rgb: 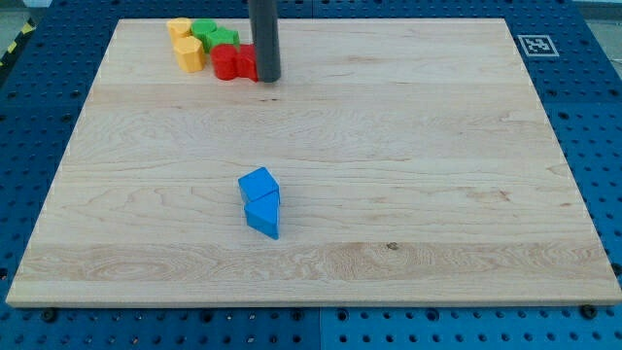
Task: Slide the blue triangle along with the blue cube towards the center
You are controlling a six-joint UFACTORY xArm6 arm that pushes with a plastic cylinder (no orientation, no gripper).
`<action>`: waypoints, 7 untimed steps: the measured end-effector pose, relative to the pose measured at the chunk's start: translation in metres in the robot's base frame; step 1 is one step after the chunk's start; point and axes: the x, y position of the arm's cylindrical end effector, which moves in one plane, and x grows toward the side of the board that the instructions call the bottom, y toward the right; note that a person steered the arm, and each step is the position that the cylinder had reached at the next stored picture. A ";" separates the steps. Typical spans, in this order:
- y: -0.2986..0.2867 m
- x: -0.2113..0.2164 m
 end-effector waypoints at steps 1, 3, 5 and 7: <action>-0.022 -0.012; -0.031 -0.032; 0.066 0.068; 0.136 0.245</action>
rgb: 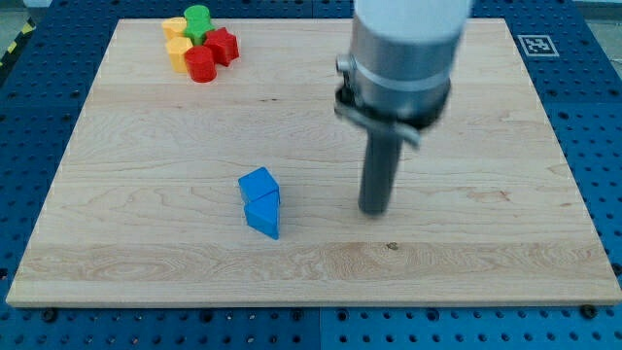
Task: Slide the blue triangle along with the blue cube towards the center
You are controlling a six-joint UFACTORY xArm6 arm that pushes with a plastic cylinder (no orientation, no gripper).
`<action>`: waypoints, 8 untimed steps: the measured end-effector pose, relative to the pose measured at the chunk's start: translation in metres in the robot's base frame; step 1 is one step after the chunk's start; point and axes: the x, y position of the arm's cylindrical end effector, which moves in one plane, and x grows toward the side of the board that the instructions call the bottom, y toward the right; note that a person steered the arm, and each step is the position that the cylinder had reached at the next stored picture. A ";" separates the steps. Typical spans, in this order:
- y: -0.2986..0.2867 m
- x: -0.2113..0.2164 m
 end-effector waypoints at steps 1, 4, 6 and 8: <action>-0.011 0.062; -0.118 0.052; -0.123 0.009; -0.123 -0.014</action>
